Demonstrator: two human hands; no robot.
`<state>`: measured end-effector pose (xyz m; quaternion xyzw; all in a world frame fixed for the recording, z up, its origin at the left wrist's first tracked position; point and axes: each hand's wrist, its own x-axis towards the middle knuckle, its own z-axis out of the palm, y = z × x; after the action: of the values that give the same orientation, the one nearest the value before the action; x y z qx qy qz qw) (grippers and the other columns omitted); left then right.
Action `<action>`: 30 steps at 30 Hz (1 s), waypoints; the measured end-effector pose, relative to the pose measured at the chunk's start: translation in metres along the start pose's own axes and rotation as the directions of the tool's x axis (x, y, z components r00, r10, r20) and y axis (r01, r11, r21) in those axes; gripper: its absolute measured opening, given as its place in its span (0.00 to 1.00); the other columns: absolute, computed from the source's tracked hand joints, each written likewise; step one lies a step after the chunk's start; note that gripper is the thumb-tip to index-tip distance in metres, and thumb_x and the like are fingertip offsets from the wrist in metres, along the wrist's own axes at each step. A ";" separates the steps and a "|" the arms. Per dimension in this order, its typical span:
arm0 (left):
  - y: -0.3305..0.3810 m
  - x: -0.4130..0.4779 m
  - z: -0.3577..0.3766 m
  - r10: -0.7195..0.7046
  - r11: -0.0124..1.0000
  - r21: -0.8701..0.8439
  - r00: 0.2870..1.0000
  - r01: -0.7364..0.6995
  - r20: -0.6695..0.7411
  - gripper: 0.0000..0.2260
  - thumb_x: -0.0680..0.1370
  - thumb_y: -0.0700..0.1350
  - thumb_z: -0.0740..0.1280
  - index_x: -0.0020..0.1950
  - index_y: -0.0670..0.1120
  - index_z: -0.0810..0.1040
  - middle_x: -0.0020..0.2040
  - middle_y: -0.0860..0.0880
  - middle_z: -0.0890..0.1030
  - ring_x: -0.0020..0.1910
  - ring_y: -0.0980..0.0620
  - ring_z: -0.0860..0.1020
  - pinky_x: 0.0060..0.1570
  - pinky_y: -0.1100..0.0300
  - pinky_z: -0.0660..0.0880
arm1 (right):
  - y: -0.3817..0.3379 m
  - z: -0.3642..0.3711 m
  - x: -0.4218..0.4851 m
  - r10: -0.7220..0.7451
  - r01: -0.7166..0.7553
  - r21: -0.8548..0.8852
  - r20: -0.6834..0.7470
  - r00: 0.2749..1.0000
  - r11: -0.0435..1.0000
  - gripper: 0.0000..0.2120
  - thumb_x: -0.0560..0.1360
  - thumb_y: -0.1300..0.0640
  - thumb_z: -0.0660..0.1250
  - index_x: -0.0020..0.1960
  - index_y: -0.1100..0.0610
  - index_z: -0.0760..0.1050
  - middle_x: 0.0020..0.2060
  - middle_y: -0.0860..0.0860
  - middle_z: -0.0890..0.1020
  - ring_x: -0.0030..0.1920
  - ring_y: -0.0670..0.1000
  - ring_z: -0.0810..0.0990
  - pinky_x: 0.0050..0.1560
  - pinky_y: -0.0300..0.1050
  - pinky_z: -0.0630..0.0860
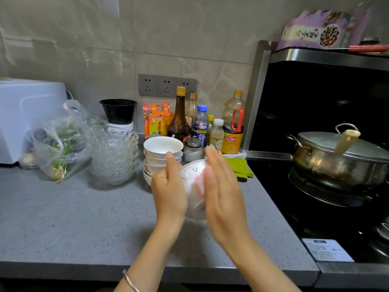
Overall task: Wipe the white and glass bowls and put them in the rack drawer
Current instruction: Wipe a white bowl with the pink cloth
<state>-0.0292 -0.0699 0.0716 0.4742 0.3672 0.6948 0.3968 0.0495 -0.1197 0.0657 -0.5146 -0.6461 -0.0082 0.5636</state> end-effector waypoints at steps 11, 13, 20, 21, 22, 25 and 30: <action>0.006 0.002 -0.006 -0.166 0.973 -0.170 0.986 0.158 -0.036 0.18 0.81 0.54 0.57 0.49 0.42 0.78 0.39 0.46 0.78 0.37 0.51 0.76 0.29 0.66 0.72 | 0.006 -0.011 0.012 0.339 -0.375 0.469 0.162 0.927 0.800 0.21 0.77 0.40 0.50 0.67 0.39 0.68 0.63 0.35 0.73 0.60 0.34 0.73 0.46 0.25 0.72; 0.008 0.001 -0.003 -0.150 0.979 -0.144 0.988 0.146 -0.017 0.19 0.82 0.54 0.56 0.42 0.41 0.76 0.36 0.44 0.77 0.35 0.50 0.75 0.31 0.62 0.71 | 0.000 -0.006 0.009 0.185 -0.180 0.345 0.020 0.983 0.921 0.21 0.77 0.40 0.49 0.68 0.40 0.67 0.64 0.33 0.70 0.65 0.32 0.67 0.63 0.31 0.65; 0.011 -0.006 -0.002 -0.071 0.997 -0.037 0.997 0.073 0.038 0.22 0.80 0.55 0.58 0.30 0.43 0.72 0.27 0.47 0.72 0.29 0.52 0.70 0.30 0.59 0.67 | 0.003 -0.005 0.015 -0.061 0.065 0.070 -0.058 0.996 0.995 0.16 0.82 0.53 0.53 0.62 0.53 0.76 0.58 0.44 0.79 0.61 0.40 0.74 0.61 0.35 0.69; 0.012 -0.004 -0.003 -0.125 0.988 -0.087 0.992 0.127 0.028 0.21 0.81 0.54 0.58 0.34 0.43 0.73 0.29 0.46 0.74 0.30 0.52 0.73 0.29 0.62 0.69 | 0.002 -0.007 0.017 0.101 -0.091 0.313 -0.014 0.995 0.945 0.14 0.83 0.55 0.53 0.59 0.53 0.77 0.55 0.43 0.80 0.57 0.36 0.76 0.56 0.32 0.71; 0.013 -0.003 -0.005 -0.174 0.975 -0.135 0.984 0.175 0.023 0.19 0.81 0.54 0.58 0.38 0.42 0.75 0.32 0.46 0.76 0.31 0.51 0.75 0.27 0.64 0.70 | 0.002 -0.010 0.019 0.254 -0.246 0.472 0.049 0.966 0.847 0.13 0.83 0.57 0.54 0.56 0.54 0.77 0.49 0.41 0.81 0.50 0.34 0.78 0.46 0.29 0.73; 0.018 -0.001 -0.010 -0.230 0.947 -0.220 0.972 0.233 0.041 0.17 0.81 0.54 0.59 0.51 0.42 0.79 0.40 0.46 0.80 0.39 0.48 0.79 0.30 0.63 0.74 | 0.001 -0.016 0.016 0.532 -0.532 0.510 0.162 0.831 0.676 0.15 0.82 0.51 0.54 0.47 0.55 0.76 0.30 0.44 0.79 0.24 0.41 0.75 0.18 0.33 0.61; 0.028 0.001 -0.014 -0.206 0.973 -0.063 0.958 0.222 0.201 0.20 0.81 0.56 0.54 0.51 0.46 0.81 0.38 0.49 0.84 0.36 0.56 0.81 0.32 0.68 0.75 | 0.007 -0.020 0.019 0.687 -0.647 0.596 0.208 0.696 0.476 0.19 0.79 0.42 0.55 0.55 0.54 0.77 0.21 0.54 0.75 0.12 0.49 0.63 0.14 0.34 0.58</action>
<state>-0.0488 -0.0824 0.0933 0.4794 0.3462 0.6136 0.5233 0.0716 -0.1153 0.0832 -0.5049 -0.3405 0.4119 0.6779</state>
